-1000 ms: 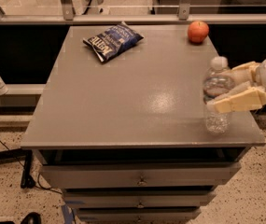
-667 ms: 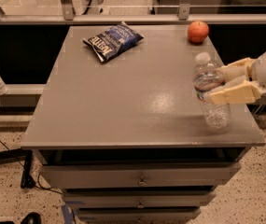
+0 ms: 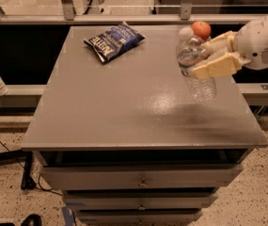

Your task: Pick water bottle

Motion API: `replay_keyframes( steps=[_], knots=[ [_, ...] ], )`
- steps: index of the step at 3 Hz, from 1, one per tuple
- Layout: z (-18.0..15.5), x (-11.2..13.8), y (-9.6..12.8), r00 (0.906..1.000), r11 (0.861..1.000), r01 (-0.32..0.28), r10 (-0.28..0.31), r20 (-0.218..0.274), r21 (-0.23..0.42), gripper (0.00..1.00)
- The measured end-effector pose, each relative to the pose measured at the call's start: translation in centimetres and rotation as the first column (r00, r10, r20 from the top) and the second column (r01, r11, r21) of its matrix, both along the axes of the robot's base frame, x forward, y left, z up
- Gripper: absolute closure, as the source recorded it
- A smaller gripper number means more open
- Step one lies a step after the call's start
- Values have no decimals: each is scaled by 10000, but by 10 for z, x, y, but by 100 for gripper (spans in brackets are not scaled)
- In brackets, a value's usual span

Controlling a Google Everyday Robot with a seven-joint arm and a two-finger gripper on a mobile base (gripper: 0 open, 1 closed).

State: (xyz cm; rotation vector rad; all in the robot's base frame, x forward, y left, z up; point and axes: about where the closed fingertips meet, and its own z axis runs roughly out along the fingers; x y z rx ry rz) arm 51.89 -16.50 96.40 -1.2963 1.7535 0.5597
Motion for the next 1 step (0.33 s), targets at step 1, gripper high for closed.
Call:
replay_keyframes(
  steps=[1],
  knots=[
    [37, 19, 17, 9988, 9980, 247, -222, 428, -574, 100]
  ],
)
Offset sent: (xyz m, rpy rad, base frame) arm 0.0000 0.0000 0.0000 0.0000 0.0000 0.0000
